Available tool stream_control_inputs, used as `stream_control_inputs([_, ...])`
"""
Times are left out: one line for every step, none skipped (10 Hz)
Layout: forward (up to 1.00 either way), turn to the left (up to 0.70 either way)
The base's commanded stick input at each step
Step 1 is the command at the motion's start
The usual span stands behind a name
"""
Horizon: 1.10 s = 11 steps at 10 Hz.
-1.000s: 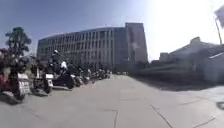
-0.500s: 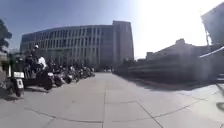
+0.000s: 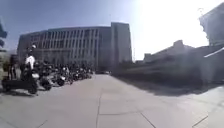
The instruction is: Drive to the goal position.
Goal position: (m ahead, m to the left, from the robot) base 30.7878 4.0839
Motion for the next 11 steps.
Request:
stream_control_inputs([1.00, 0.09])
stream_control_inputs([1.00, 0.03])
stream_control_inputs([1.00, 0.03])
stream_control_inputs([1.00, 0.03])
stream_control_inputs([1.00, 0.03])
stream_control_inputs([1.00, 0.03])
stream_control_inputs([1.00, 0.03])
stream_control_inputs([1.00, 0.03])
stream_control_inputs([1.00, 0.03])
stream_control_inputs([1.00, 0.03])
stream_control_inputs([1.00, 0.03])
